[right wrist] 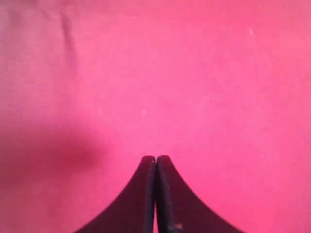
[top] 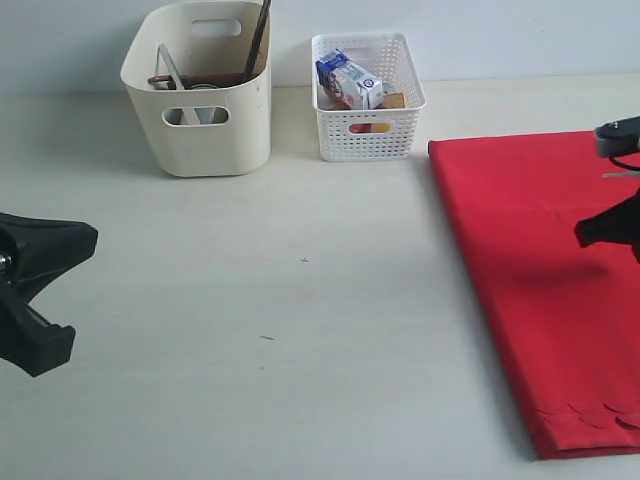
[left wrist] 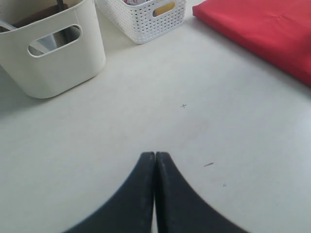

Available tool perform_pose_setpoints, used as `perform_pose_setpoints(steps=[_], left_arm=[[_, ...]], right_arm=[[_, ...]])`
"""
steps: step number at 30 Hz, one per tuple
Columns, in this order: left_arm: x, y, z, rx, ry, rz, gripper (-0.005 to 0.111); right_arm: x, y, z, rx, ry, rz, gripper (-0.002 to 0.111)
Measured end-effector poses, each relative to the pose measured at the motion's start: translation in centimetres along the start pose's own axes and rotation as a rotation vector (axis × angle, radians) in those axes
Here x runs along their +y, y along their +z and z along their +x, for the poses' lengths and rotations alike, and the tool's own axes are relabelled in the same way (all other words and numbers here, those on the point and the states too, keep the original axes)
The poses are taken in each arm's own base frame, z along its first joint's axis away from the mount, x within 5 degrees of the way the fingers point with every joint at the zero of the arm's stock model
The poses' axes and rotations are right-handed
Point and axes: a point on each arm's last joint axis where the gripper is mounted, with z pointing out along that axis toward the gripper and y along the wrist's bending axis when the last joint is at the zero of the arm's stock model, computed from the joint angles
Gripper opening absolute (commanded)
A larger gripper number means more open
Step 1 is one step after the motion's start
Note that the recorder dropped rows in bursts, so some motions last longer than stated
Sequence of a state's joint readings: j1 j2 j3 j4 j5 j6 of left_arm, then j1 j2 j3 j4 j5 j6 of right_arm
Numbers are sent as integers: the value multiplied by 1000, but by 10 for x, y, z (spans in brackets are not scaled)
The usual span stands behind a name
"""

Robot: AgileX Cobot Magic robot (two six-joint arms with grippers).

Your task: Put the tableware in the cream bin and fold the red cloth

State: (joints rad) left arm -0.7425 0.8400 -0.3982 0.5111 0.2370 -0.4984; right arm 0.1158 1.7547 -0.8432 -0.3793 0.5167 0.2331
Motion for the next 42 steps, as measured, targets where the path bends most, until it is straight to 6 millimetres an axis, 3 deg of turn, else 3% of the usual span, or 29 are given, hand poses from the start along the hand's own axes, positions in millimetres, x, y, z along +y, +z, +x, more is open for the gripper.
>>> perform_pose_setpoints(steps=[5,10,24,33,36,42], left_arm=[[0,0,0,0,2,0,3],[0,0,0,0,2,0,3],[0,0,0,0,4,-1,3],[0,0,1,7,4,-5,3],[0,0,1,8,4,-5,3],[1,0,1,9,4,-6,3]], right_arm=[[4,24,4,61,31,-26,0],[8,34,-3,8,-3,-53,0],[10,48,-46,-106,-20,-90,0],[13,60,-84,-150,-38,-135,0],[11,66,-109,-171,-34,-134,0],[13,79,-142,-194,-39,-156,0]])
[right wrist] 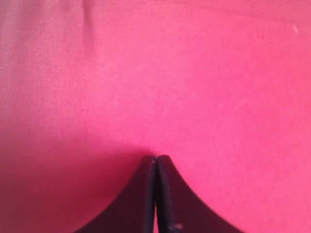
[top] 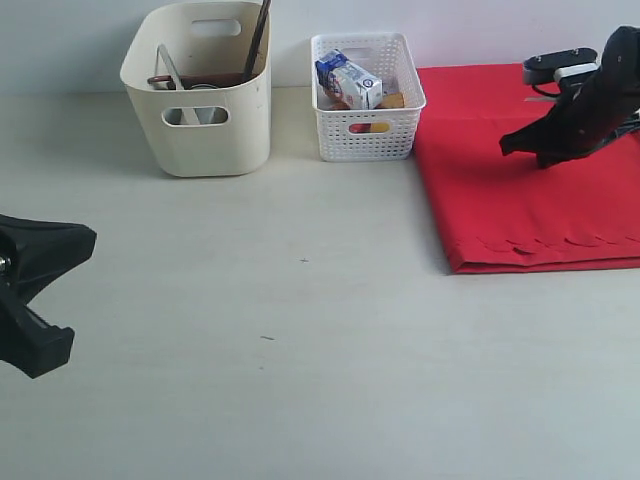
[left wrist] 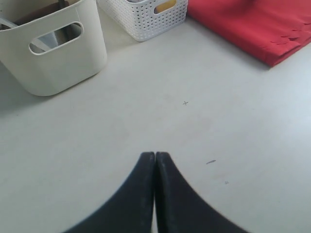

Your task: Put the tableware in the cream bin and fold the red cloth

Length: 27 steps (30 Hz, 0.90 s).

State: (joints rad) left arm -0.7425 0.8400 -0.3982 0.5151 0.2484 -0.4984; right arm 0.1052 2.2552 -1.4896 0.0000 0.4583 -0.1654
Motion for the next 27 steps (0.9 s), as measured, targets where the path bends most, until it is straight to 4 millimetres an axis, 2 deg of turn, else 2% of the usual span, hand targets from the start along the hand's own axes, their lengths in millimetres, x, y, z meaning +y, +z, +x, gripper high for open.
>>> perform_pose_setpoints(steps=[6,11,14,18,20,23,27], left_arm=[[0,0,0,4,0,-2,3],[0,0,0,3,2,-2,3],[0,0,0,4,19,-5,3],[1,0,0,1,49,-10,3],[1,0,0,1,53,-10,3],[1,-3,-1,-13,58,-12,3],[2,-10,-3,-54,52,-13,3]], right_arm=[[0,1,-10,12,5,-19,0],[1,-19,-9,79,44,-39,0],[0,-55,-17,72,61,-43,0],[-1,-120,-28,8,67,-39,0],[-1,-146,-28,-33,75,-37,0],[1,-191,-17,-107,92,-34,0],[6,-237,8,-229,112,-24,0]])
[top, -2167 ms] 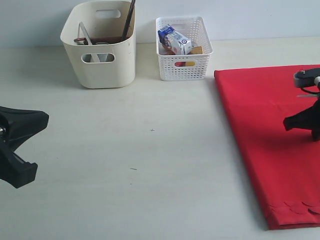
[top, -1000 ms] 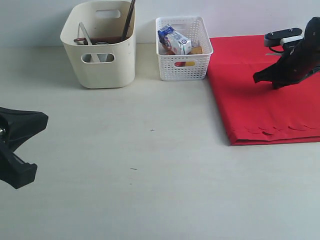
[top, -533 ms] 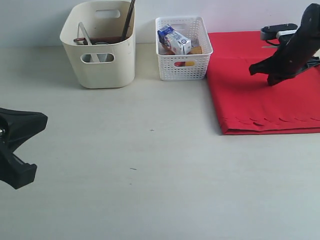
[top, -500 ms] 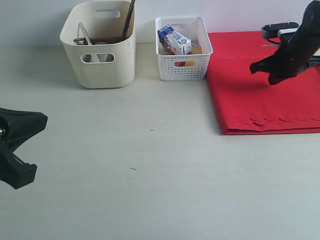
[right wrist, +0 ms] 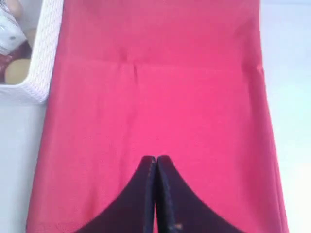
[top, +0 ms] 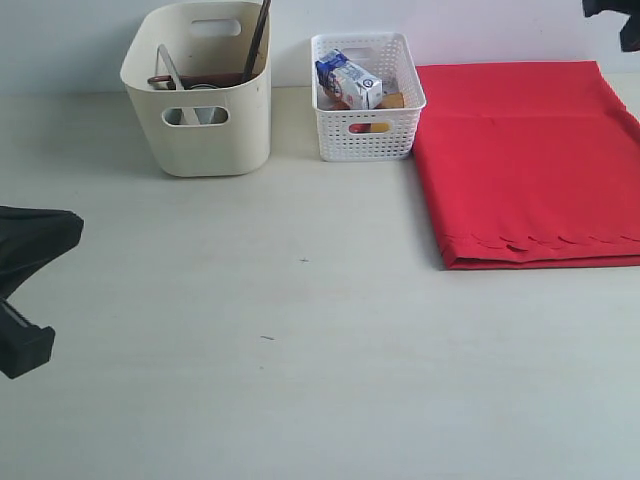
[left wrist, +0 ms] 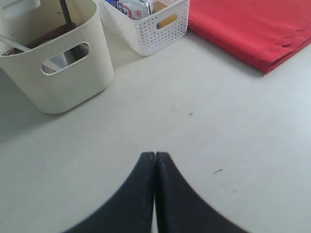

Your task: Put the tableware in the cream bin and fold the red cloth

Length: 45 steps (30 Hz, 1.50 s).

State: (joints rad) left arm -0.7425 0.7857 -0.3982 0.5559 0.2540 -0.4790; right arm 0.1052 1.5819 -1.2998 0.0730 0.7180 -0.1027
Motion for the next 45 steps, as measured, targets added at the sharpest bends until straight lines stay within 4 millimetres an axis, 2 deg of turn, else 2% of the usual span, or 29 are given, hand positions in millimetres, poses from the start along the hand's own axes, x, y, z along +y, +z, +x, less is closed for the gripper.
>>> perform_pose_setpoints(steps=[6,11,20,27,32,41,45], left_arm=[[1,-5,-2,-27,-18,-1,3],[1,-5,-2,-27,-22,-1,3],[1,-5,-2,-27,-22,-1,3],[1,-5,-2,-27,-22,-1,3],[1,-5,-2,-27,-22,-1,3],[1,-5,-2,-27,-22,-1,3],[1,-5,-2,-27,-22,-1,3]], right_arm=[[5,-67,23,-160,29,-6,0],[9,-101,54,-230,35,-9,0],[15,-127,127,-319,71,-35,0],[19,-128,178,-407,105,-59,0],[20,-124,204,-522,142,-72,0],[13,-93,256,-661,153,9,0],[13,-85,271,-680,135,23,0]])
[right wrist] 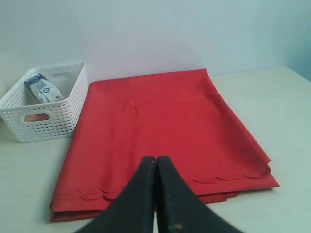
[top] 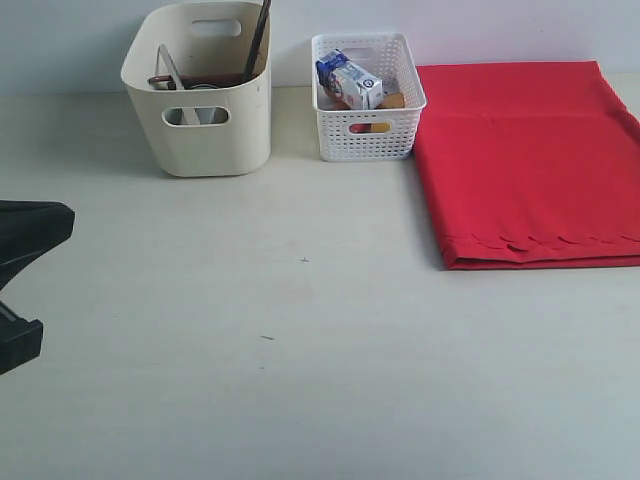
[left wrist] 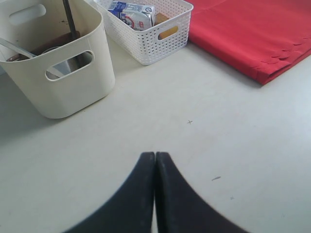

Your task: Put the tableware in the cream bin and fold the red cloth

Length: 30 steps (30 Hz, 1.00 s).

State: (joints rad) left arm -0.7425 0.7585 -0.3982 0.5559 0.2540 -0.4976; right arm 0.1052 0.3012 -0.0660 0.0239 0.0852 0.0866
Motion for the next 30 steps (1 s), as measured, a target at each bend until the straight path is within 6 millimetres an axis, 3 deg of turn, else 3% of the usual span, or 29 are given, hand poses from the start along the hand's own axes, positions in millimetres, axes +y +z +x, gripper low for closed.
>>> perform_pose_setpoints(steps=[7,15,30], left_arm=[[0,0,0,0,0,0,3],[0,0,0,0,0,0,3],[0,0,0,0,0,0,3]], right_arm=[[-2,-1,13,-12,4,0,0],[-2,-2,13,-31,4,-2,0],[-1,-24,5,-242,-49,-19,0]])
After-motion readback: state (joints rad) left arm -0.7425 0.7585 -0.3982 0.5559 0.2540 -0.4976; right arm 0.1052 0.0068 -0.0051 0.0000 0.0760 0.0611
